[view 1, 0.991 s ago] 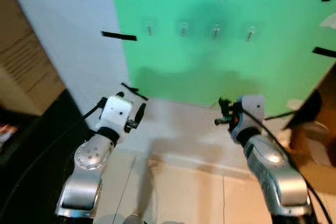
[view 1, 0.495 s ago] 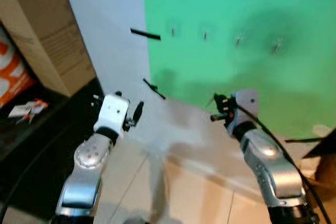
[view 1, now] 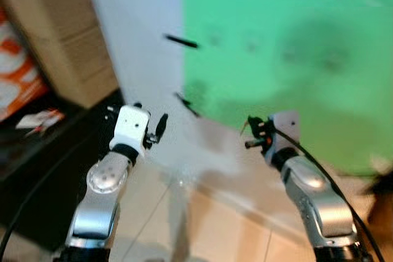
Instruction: Hang keys on a hook
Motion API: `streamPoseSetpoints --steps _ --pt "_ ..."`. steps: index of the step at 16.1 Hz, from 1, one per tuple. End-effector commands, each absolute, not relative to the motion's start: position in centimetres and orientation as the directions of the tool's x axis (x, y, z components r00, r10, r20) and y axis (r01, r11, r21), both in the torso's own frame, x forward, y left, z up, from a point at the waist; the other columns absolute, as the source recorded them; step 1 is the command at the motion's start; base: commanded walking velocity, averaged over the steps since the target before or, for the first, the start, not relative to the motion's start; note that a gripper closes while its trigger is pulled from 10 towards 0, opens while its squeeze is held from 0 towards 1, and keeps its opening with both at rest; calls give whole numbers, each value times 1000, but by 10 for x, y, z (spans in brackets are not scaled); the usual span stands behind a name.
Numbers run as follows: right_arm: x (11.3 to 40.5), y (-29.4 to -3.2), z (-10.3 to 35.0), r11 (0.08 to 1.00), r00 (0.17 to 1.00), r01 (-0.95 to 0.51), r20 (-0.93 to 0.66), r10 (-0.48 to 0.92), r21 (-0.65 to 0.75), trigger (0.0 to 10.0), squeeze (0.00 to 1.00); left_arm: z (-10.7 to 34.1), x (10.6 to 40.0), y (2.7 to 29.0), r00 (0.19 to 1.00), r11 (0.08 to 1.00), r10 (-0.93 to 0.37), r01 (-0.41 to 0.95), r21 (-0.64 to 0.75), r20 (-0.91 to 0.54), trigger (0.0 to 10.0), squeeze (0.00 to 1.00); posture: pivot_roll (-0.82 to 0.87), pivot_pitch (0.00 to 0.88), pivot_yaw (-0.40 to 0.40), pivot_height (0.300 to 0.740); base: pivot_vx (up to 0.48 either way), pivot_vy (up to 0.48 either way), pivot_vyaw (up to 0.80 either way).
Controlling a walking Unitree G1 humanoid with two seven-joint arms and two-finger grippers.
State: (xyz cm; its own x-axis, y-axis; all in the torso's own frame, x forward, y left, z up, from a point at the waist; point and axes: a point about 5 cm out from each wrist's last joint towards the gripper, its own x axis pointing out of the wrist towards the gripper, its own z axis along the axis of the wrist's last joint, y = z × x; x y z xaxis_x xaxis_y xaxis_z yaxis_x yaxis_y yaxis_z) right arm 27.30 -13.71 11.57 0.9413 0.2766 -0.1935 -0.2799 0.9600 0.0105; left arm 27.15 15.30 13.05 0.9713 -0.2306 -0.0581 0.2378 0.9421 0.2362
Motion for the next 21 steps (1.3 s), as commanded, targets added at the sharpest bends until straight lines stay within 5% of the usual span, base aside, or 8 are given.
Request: streamPoseSetpoints --steps 1,12,17,21 --pt "277 -133 117 958 940 -286 -190 282 7 10000 0 134 272 159 976 946 -211 218 241 -53 10000 0 -6 0 -1 740 334 0 781" --pt "285 -138 132 950 944 -310 -133 302 -43 10000 0 133 272 158 971 937 -232 240 255 -62 10000 0 -4 0 2 740 339 0 0" --pt "285 -133 143 935 934 -351 -89 346 -46 10000 0 133 269 157 967 932 -246 254 257 -64 10000 0 4 0 -7 740 338 0 531" --pt "289 -139 165 939 940 -342 -19 342 -40 10000 0 134 262 150 889 828 -443 457 326 -120 10000 0 1 0 -5 740 79 0 0"
